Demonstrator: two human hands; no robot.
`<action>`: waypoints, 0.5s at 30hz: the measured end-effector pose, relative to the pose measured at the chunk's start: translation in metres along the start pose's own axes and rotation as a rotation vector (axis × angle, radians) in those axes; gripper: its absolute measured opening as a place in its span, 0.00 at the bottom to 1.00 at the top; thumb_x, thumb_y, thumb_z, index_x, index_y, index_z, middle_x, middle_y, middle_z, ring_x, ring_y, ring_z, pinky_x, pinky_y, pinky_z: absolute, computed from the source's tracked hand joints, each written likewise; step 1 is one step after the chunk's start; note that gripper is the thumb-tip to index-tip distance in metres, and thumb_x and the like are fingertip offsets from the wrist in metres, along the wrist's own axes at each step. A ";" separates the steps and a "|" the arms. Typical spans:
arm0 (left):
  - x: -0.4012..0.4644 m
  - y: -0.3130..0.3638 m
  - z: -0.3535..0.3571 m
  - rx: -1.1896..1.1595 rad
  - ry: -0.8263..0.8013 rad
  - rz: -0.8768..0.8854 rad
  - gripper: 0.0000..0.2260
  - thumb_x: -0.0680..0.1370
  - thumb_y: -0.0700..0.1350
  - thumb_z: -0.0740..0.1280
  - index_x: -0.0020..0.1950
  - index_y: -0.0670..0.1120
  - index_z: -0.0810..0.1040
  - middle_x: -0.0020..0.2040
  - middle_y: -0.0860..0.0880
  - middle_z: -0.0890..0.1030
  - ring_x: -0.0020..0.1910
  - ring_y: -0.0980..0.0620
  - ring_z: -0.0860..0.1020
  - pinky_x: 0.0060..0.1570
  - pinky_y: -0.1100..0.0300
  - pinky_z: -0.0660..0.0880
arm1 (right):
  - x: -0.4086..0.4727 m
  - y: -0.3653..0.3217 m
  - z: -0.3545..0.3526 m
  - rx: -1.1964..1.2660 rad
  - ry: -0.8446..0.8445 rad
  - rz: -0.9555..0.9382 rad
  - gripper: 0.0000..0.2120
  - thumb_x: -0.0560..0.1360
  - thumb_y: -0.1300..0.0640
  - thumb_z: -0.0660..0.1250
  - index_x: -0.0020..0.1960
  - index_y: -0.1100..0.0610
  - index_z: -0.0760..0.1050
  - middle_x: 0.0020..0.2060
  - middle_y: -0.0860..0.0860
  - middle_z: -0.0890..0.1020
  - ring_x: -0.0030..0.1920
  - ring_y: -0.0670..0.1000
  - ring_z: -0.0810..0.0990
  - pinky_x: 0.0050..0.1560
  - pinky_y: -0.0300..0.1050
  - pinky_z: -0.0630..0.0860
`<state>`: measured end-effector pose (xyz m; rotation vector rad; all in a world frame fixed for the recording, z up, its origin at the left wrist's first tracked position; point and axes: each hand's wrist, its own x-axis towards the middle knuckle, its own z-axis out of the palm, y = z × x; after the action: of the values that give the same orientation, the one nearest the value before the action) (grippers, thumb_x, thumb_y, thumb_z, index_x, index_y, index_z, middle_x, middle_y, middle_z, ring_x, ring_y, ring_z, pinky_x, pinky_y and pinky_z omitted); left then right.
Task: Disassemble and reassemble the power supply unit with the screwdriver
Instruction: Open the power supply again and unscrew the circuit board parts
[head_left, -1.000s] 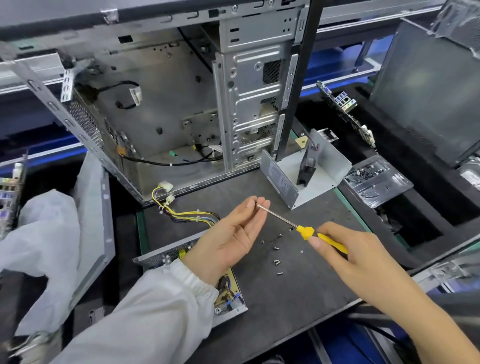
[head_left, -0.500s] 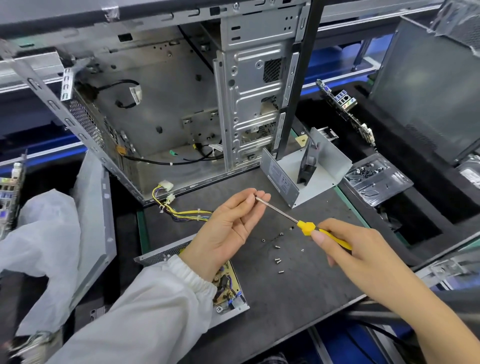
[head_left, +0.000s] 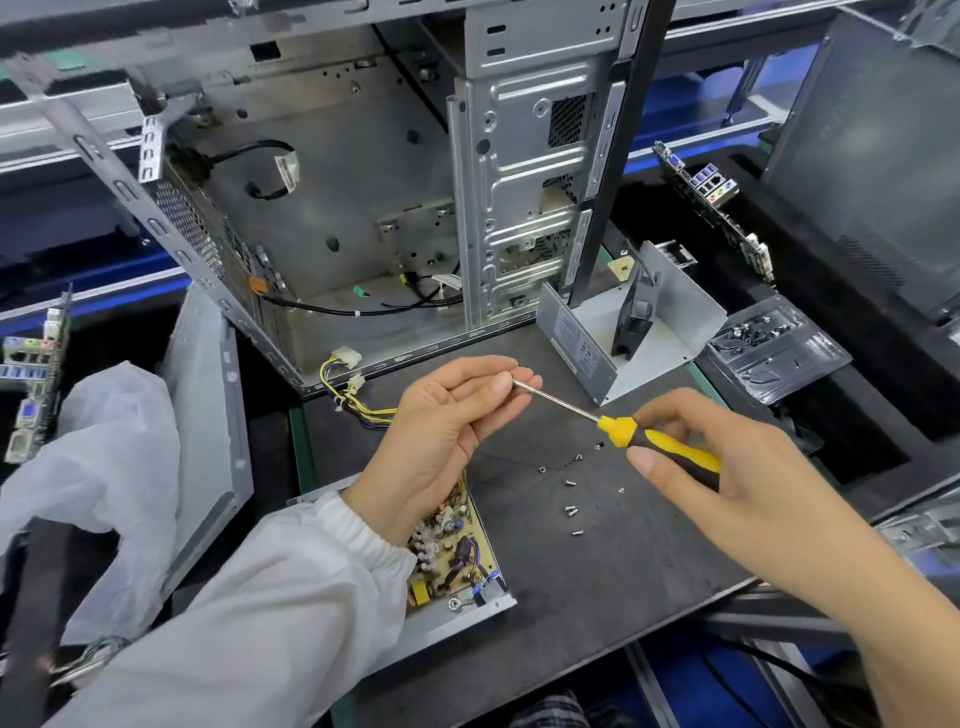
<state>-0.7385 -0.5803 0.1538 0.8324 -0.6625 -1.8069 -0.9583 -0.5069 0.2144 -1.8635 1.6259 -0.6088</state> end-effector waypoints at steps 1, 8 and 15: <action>-0.002 0.000 -0.001 -0.013 0.019 0.016 0.07 0.71 0.34 0.69 0.47 0.38 0.83 0.47 0.39 0.85 0.52 0.42 0.84 0.48 0.59 0.81 | 0.001 -0.003 0.001 0.023 0.001 -0.004 0.05 0.72 0.44 0.64 0.48 0.39 0.71 0.43 0.38 0.78 0.42 0.43 0.77 0.43 0.38 0.73; -0.013 0.000 -0.005 -0.090 0.043 0.132 0.10 0.74 0.36 0.67 0.54 0.37 0.79 0.49 0.39 0.84 0.54 0.44 0.83 0.50 0.60 0.80 | 0.007 -0.022 0.001 0.187 0.148 -0.023 0.07 0.66 0.48 0.73 0.44 0.44 0.79 0.37 0.44 0.82 0.39 0.45 0.80 0.40 0.36 0.74; -0.017 -0.003 -0.010 -0.099 -0.021 0.102 0.15 0.74 0.36 0.67 0.61 0.37 0.76 0.55 0.37 0.83 0.58 0.43 0.81 0.55 0.58 0.79 | 0.010 -0.032 0.000 0.189 0.205 -0.057 0.06 0.67 0.49 0.73 0.43 0.43 0.81 0.36 0.43 0.82 0.35 0.44 0.78 0.36 0.29 0.70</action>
<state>-0.7279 -0.5644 0.1495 0.7025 -0.6125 -1.7436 -0.9335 -0.5141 0.2359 -1.7605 1.5834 -0.9710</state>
